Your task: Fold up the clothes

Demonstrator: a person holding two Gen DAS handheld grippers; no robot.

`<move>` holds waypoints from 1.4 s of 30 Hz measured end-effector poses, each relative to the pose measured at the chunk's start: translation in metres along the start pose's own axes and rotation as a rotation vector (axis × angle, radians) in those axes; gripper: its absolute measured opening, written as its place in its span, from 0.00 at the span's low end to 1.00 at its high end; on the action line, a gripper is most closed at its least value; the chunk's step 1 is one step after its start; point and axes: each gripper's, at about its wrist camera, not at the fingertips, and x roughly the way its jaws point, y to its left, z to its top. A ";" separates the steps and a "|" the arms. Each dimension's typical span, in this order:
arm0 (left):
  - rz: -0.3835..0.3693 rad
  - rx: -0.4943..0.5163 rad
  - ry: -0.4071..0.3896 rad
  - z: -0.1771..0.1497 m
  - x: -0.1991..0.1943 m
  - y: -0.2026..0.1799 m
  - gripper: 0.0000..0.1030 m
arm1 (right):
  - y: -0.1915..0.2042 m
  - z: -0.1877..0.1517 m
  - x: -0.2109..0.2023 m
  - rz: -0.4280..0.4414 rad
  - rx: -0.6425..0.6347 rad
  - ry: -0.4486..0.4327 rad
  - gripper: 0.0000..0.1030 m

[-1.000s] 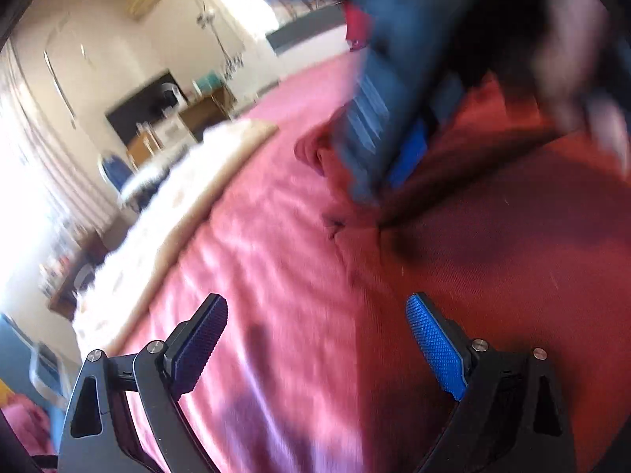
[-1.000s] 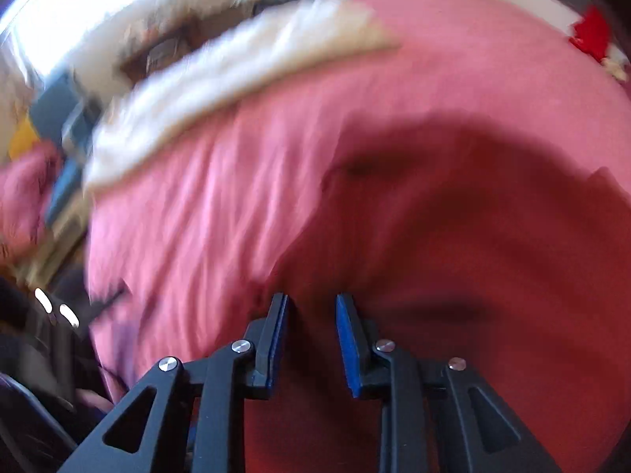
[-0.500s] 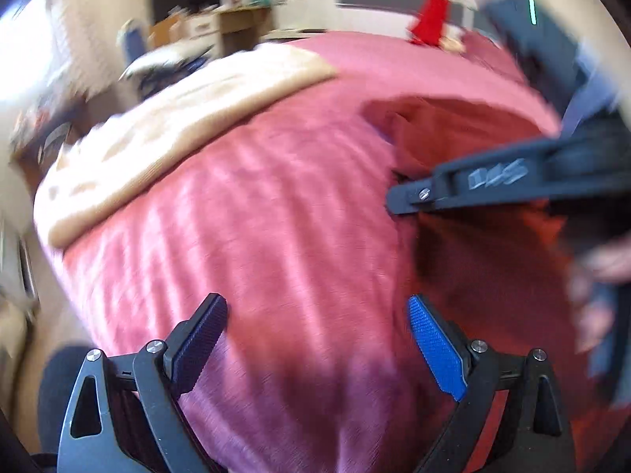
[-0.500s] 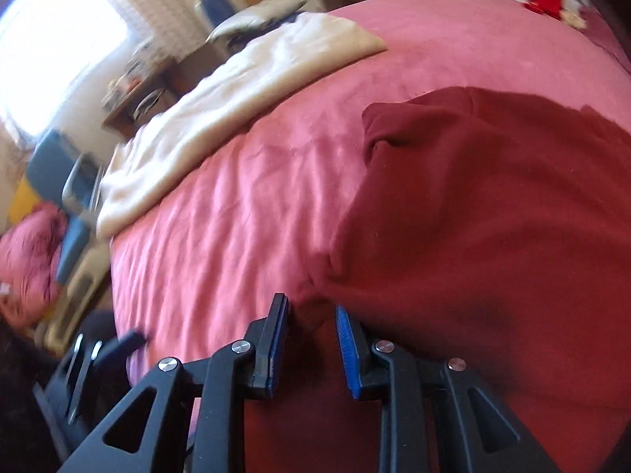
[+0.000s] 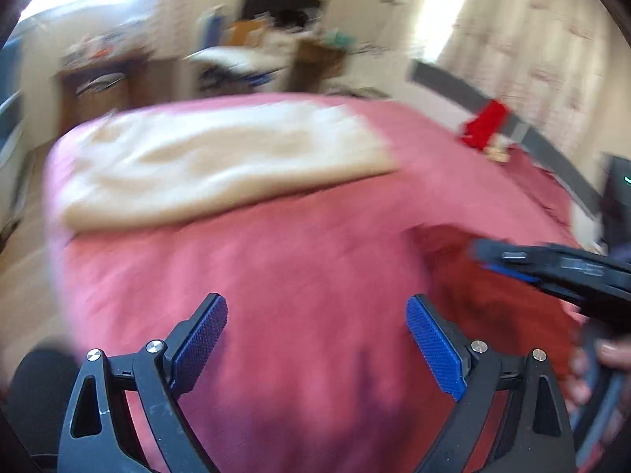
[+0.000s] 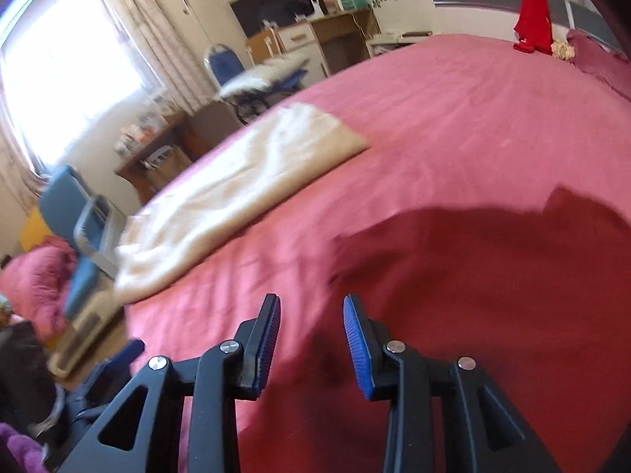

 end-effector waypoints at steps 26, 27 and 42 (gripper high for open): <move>0.033 0.183 0.178 -0.039 0.065 -0.038 0.92 | -0.018 0.075 0.067 -0.098 -0.177 0.131 0.01; 0.029 0.176 0.179 -0.040 0.063 -0.037 0.92 | -0.023 0.073 0.060 -0.079 -0.137 0.108 0.06; 0.003 0.140 0.183 -0.053 0.031 -0.024 0.92 | 0.020 -0.022 0.046 -0.181 -0.186 0.084 0.23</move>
